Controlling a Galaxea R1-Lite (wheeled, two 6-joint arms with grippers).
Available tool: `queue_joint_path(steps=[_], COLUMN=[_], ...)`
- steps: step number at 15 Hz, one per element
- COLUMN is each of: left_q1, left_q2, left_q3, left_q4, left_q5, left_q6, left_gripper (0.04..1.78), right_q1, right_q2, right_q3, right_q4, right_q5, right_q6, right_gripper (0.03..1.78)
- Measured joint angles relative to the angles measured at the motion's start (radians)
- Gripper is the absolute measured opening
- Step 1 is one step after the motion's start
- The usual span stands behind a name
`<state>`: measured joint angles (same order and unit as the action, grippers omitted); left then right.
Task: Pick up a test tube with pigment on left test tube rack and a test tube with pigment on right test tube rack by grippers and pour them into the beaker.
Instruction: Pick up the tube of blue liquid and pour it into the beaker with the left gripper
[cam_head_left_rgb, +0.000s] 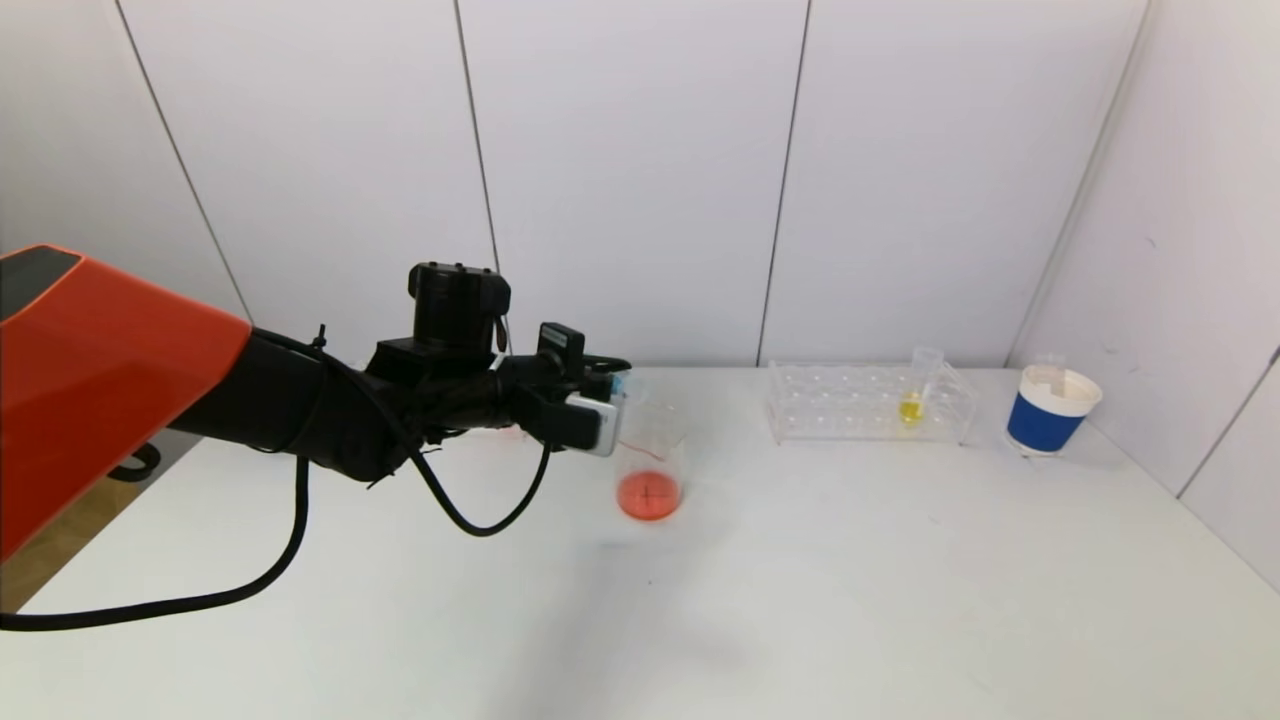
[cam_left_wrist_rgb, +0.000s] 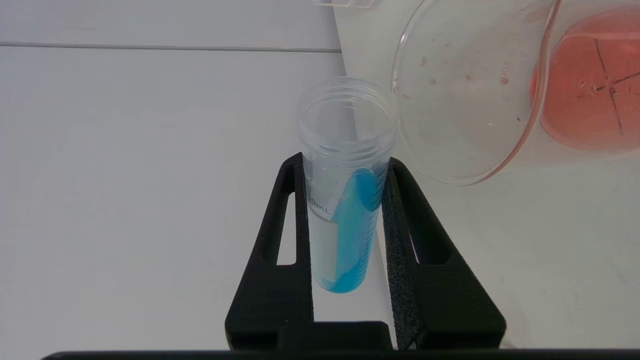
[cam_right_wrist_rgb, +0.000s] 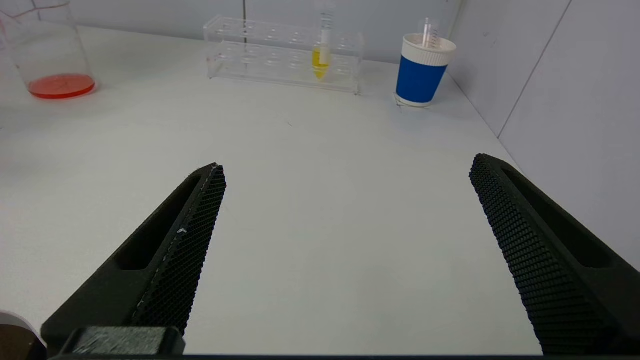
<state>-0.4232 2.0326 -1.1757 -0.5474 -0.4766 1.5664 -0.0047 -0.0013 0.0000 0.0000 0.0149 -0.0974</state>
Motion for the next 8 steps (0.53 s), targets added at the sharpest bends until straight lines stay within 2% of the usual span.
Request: queue_joint_path(steps=[8], left_q1=[0.002], left_q2=[-0.004], left_q3=[0.003], left_q4=[-0.001], left_q5=[0.001], left_q6=[0.057], left_gripper=[0.44], right_q1=[0.0], right_q2=[0.0], right_q3=[0.0], right_q4=[0.0], right_q5=[0.0], right_q6=[0.0], right_gripper=[1.77])
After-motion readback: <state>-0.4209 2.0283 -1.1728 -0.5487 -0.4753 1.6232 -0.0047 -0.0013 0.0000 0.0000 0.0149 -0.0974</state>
